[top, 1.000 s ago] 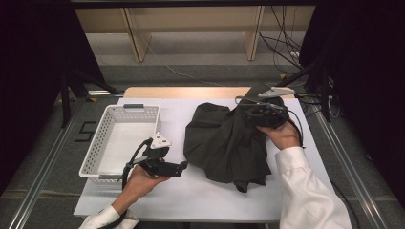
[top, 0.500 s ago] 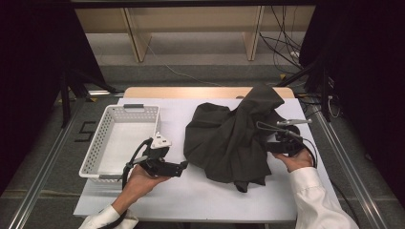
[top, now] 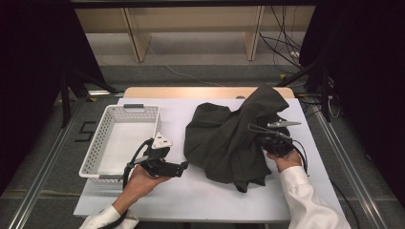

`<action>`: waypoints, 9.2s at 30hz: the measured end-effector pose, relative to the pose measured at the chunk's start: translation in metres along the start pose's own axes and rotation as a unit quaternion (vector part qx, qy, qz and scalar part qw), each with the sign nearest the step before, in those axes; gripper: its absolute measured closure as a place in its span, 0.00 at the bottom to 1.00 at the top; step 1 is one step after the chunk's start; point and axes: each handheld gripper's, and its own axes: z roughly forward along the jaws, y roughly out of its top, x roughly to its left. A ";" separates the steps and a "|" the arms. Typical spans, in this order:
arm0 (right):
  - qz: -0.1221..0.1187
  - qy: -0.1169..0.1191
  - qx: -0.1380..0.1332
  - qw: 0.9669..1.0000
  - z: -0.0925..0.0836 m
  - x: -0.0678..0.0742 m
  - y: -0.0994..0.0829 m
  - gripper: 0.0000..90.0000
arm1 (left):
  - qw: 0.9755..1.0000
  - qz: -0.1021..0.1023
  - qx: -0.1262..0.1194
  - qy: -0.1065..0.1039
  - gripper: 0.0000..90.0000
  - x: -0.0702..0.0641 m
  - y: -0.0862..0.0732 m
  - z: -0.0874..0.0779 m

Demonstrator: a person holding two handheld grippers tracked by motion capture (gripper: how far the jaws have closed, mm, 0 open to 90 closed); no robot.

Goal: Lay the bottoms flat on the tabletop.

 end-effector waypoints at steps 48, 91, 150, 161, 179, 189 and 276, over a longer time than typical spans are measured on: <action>-0.076 0.024 -0.073 0.994 -0.037 0.070 0.069 0.98 | 1.000 0.001 -0.002 0.001 0.15 -0.002 -0.001 -0.001; -0.054 -0.031 -0.005 0.998 -0.047 0.019 -0.022 0.28 | 1.000 -0.001 -0.012 0.010 0.15 0.004 0.005 -0.009; -0.141 -0.023 -0.081 0.986 0.023 0.096 0.127 0.89 | 1.000 -0.010 -0.015 0.011 0.15 0.008 0.008 -0.005; -0.108 -0.026 -0.092 0.990 -0.016 0.049 0.111 0.83 | 1.000 -0.003 -0.017 0.007 0.15 0.002 0.015 0.001; -0.071 -0.021 -0.039 0.996 -0.076 0.008 -0.002 0.48 | 0.999 0.028 -0.012 -0.017 0.15 -0.028 0.034 0.017; -0.058 -0.062 -0.051 0.995 -0.097 0.002 -0.020 0.43 | 0.999 0.030 -0.017 -0.020 0.15 -0.032 0.034 0.014; 0.019 -0.075 -0.068 0.995 -0.077 -0.018 -0.070 0.30 | 0.988 0.119 0.002 -0.099 0.15 -0.123 0.061 0.072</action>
